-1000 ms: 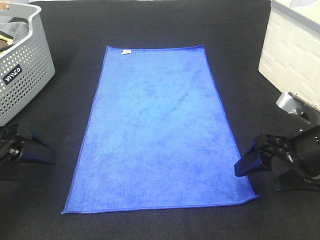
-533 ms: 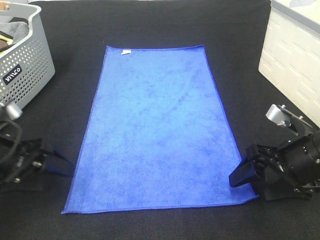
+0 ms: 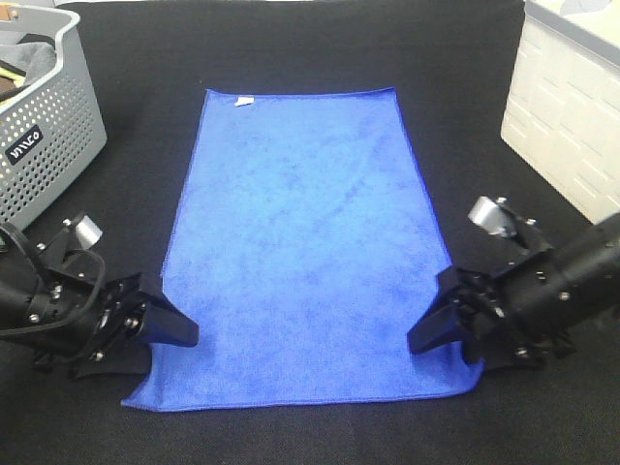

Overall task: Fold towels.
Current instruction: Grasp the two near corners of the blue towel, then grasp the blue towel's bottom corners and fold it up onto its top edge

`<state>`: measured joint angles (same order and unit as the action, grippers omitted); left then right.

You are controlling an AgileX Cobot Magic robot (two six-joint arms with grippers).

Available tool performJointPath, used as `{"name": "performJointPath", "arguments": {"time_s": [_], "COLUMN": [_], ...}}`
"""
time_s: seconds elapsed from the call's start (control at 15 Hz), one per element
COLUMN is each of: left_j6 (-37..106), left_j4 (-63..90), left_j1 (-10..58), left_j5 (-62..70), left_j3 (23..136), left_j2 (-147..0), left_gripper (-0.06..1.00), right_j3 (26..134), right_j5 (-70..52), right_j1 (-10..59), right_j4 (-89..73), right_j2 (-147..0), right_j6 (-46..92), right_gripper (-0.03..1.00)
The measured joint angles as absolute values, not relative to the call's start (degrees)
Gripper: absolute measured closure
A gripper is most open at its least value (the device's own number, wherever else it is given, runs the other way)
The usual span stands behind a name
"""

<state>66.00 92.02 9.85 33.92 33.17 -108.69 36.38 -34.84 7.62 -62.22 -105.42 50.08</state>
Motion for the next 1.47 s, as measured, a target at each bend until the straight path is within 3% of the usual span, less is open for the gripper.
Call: {"name": "performJointPath", "arguments": {"time_s": [0.13, 0.27, 0.33, 0.47, 0.53, 1.0, 1.47], "left_j6": [66.2, 66.3, 66.3, 66.9, 66.9, 52.8, 50.6], "left_j4": [92.8, 92.8, 92.8, 92.3, 92.3, 74.4, 71.3], "left_j1": [10.0, 10.0, 10.0, 10.0, 10.1, 10.1, 10.1], "left_j5": [34.4, 32.9, 32.9, 31.5, 31.3, 30.9, 31.5], "left_j3": [33.6, 33.6, 33.6, 34.4, 34.6, 32.4, 20.3], "left_j2": [-110.0, -110.6, -110.6, -111.2, -111.0, -100.7, -88.6], "left_gripper": [0.42, 0.67, 0.67, 0.92, 0.94, 0.94, 0.94], "right_j3": [36.4, 36.4, 36.4, 36.4, 36.4, 33.0, 20.3], "right_j5": [-32.6, -30.2, -30.2, -28.8, -28.8, -31.6, -35.5], "right_j1": [8.7, 8.7, 8.7, 8.7, 8.8, 8.8, 8.9], "right_j4": [-62.6, -61.6, -61.6, -61.4, -61.4, -61.5, -61.2], "right_j2": [-105.7, -105.9, -105.9, -106.3, -106.3, -101.6, -88.6], "right_j6": [46.2, 43.3, 43.3, 42.6, 42.6, 40.9, 38.3], "right_gripper": [0.40, 0.66, 0.66, 0.93, 0.97, 0.97, 0.97]}}
